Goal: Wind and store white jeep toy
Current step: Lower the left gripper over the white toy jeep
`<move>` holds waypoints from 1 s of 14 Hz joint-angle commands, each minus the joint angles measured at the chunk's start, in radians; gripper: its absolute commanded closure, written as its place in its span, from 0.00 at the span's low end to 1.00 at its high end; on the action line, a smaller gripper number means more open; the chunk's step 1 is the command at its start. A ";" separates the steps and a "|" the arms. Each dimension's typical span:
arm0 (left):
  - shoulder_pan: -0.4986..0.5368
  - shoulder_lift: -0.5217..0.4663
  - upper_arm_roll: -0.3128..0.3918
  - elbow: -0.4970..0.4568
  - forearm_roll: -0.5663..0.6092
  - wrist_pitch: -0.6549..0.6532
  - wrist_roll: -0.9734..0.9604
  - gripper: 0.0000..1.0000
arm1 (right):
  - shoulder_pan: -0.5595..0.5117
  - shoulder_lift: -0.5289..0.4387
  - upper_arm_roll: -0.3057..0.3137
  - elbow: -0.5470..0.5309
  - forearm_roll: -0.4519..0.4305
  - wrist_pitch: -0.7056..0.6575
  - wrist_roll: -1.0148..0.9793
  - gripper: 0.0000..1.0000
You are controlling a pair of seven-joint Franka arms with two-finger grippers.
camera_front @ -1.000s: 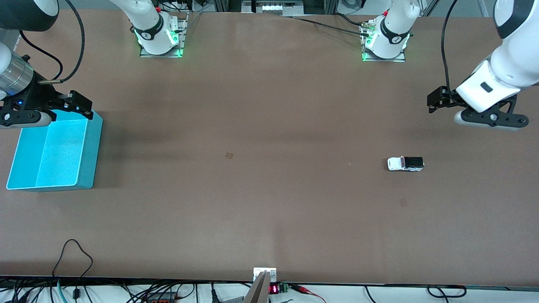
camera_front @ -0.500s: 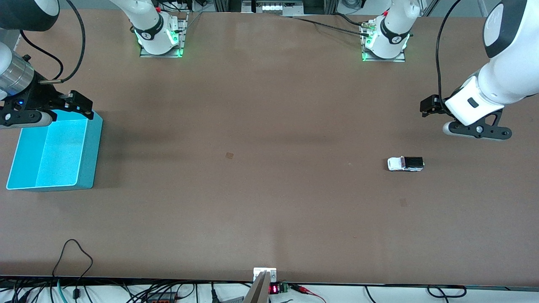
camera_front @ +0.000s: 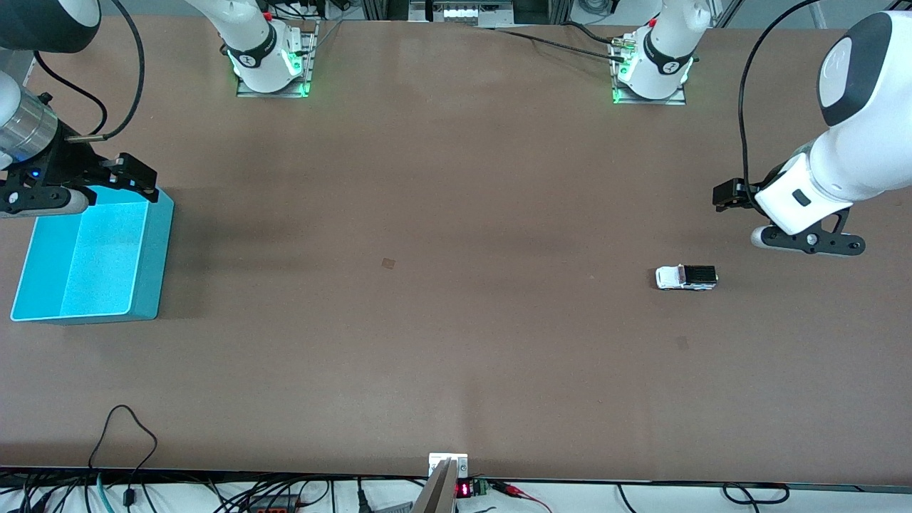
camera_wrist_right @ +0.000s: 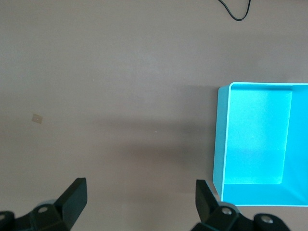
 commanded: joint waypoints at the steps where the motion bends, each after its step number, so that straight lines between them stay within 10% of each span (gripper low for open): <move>1: 0.001 0.014 0.001 0.029 0.010 -0.046 0.032 0.00 | 0.005 -0.020 0.002 -0.007 -0.001 -0.010 0.010 0.00; 14: 0.030 0.008 0.001 -0.144 0.042 0.052 0.791 0.00 | 0.003 -0.021 0.001 -0.009 -0.001 -0.010 0.013 0.00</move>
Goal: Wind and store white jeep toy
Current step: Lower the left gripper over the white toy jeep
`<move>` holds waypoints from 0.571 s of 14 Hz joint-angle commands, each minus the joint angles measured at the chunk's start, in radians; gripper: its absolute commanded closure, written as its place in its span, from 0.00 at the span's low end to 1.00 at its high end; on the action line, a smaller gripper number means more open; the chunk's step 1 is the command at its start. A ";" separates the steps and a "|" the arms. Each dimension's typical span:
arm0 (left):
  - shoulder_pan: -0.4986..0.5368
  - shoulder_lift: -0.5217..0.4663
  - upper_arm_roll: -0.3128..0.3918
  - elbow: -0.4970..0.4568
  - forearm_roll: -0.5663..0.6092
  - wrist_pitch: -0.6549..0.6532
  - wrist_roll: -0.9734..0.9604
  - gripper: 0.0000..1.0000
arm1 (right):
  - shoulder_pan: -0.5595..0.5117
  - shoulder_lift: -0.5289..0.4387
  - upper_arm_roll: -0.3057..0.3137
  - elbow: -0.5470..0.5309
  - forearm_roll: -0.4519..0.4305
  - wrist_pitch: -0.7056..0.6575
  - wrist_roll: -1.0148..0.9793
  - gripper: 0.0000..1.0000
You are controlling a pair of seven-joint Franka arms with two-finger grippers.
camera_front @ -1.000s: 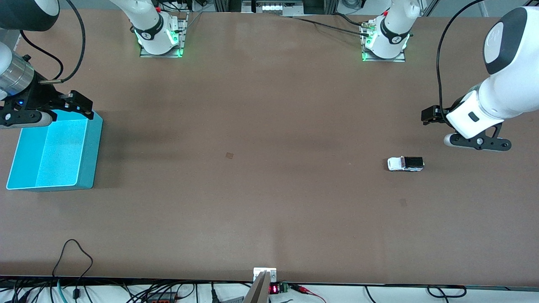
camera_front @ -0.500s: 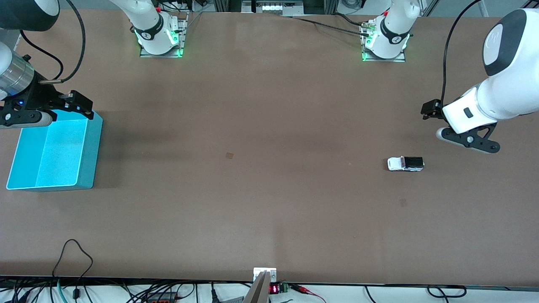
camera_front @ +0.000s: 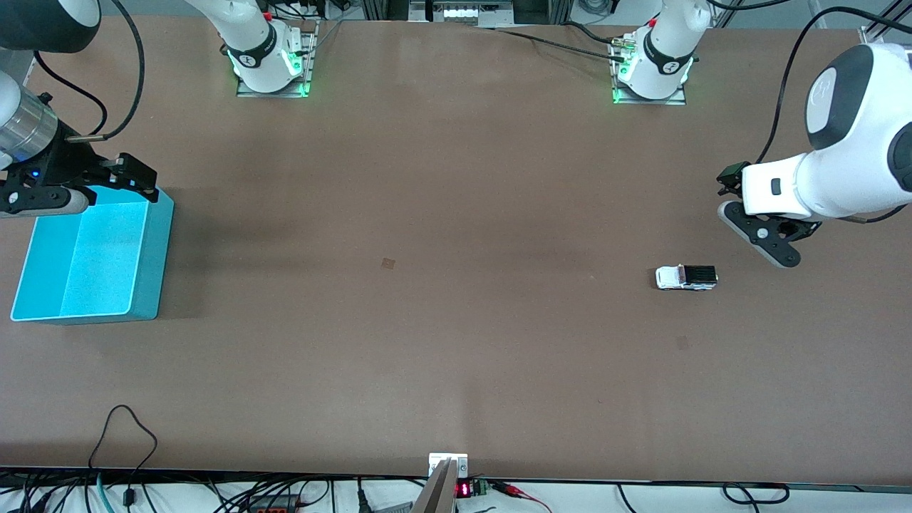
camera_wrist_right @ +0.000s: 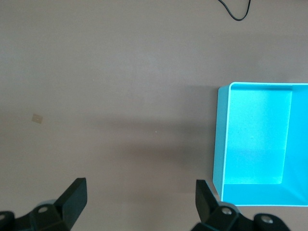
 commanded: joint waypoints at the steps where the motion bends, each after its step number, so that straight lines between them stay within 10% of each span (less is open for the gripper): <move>1: 0.027 -0.023 -0.002 -0.092 0.024 0.077 0.128 0.00 | 0.003 -0.021 0.001 -0.009 -0.001 -0.011 0.013 0.00; 8: 0.064 0.026 -0.015 -0.128 0.036 0.152 0.404 0.00 | 0.003 -0.021 0.002 -0.009 -0.001 -0.011 0.010 0.00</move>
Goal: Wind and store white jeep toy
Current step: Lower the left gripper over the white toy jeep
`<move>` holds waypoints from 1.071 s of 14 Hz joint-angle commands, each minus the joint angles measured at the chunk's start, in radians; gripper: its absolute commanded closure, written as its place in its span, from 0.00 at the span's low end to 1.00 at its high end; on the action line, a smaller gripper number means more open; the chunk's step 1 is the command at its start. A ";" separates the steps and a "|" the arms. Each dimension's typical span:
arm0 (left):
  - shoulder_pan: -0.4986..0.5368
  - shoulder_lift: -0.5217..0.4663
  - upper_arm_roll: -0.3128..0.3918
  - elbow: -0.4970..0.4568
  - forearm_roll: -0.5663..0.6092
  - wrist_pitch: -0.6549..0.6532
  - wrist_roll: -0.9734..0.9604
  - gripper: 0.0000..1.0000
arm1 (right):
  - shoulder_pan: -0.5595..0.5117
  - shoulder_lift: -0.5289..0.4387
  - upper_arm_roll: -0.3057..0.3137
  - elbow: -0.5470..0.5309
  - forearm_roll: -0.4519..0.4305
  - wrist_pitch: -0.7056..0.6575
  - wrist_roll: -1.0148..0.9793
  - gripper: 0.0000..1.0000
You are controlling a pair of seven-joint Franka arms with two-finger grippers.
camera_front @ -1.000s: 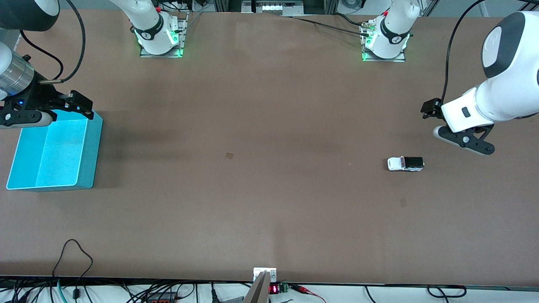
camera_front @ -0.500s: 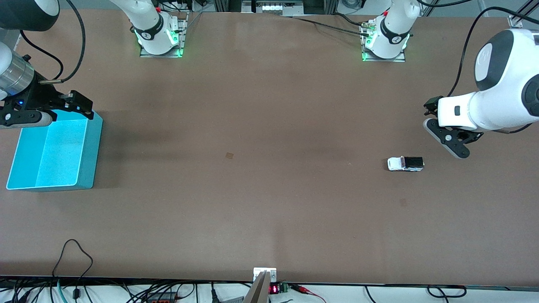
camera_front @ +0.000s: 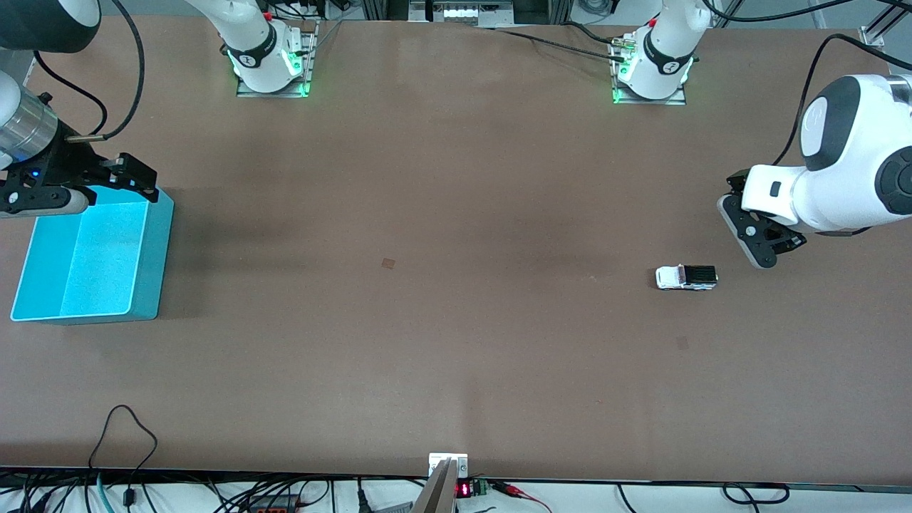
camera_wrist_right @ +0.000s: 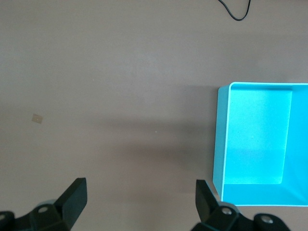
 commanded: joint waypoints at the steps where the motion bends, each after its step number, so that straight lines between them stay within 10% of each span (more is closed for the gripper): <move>1: 0.019 0.023 -0.013 -0.065 0.033 0.117 0.148 0.00 | 0.003 -0.021 0.001 -0.009 -0.001 -0.011 0.013 0.00; 10: 0.028 0.087 -0.013 -0.362 0.169 0.684 0.323 0.00 | 0.003 -0.024 0.001 -0.013 -0.001 -0.010 0.013 0.00; 15: 0.049 0.188 -0.014 -0.375 0.171 0.823 0.354 0.00 | 0.003 -0.024 0.001 -0.012 -0.003 -0.008 0.013 0.00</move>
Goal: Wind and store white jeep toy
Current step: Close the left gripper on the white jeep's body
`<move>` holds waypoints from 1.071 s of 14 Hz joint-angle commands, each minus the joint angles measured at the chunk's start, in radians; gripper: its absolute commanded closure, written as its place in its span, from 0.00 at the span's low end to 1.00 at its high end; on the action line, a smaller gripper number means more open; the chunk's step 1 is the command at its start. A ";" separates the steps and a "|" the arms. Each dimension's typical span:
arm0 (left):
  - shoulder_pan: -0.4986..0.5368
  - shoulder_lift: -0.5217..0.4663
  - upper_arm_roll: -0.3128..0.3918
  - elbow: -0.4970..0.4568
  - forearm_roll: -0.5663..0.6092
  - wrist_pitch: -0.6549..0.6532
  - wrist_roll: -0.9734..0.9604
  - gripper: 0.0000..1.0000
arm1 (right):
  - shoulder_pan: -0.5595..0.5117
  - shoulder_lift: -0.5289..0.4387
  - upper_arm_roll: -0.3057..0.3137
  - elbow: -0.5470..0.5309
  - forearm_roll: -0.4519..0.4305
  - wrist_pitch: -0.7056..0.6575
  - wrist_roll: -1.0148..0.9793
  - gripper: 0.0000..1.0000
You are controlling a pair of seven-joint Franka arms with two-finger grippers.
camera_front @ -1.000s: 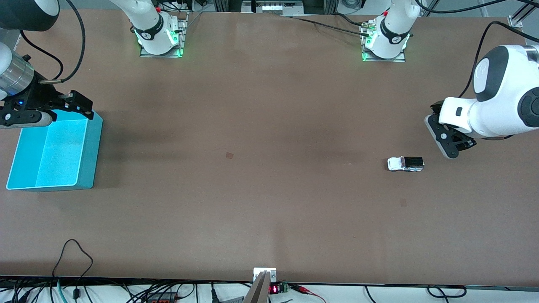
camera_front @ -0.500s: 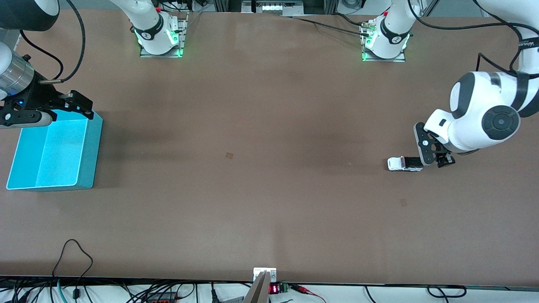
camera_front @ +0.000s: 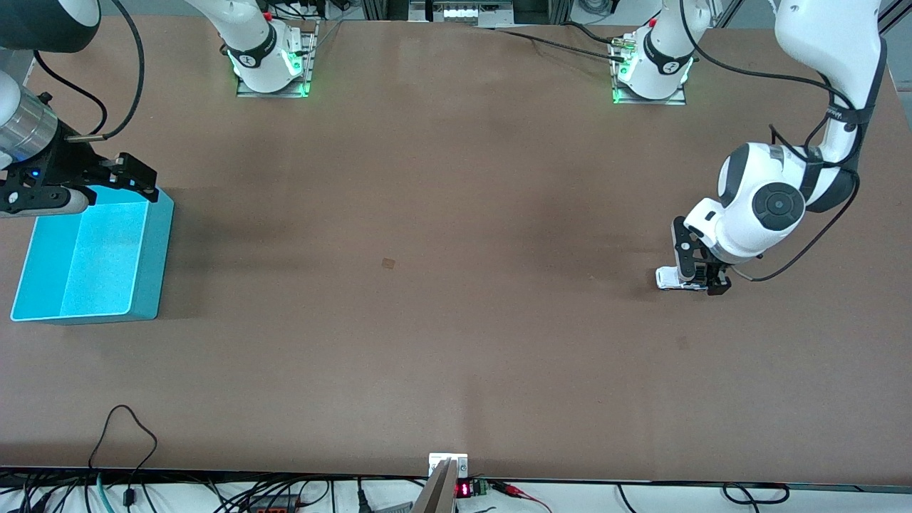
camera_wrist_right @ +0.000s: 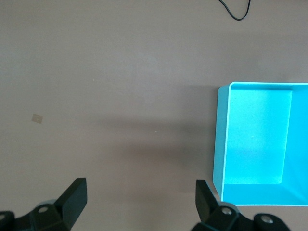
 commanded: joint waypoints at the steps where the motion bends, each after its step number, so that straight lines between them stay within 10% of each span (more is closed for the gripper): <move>1: 0.041 0.025 -0.011 -0.014 0.019 0.062 0.050 0.00 | 0.003 -0.024 0.001 -0.013 -0.003 -0.007 0.013 0.00; 7: 0.043 0.068 -0.011 -0.034 0.020 0.160 0.055 0.03 | 0.004 -0.024 0.002 -0.013 -0.003 -0.009 0.013 0.00; 12: 0.041 0.080 -0.011 -0.033 0.020 0.189 0.098 0.65 | 0.004 -0.022 0.002 -0.012 -0.003 -0.007 0.013 0.00; 15: 0.041 0.079 -0.011 -0.033 0.020 0.186 0.100 0.73 | 0.004 -0.024 0.002 -0.012 -0.003 -0.007 0.013 0.00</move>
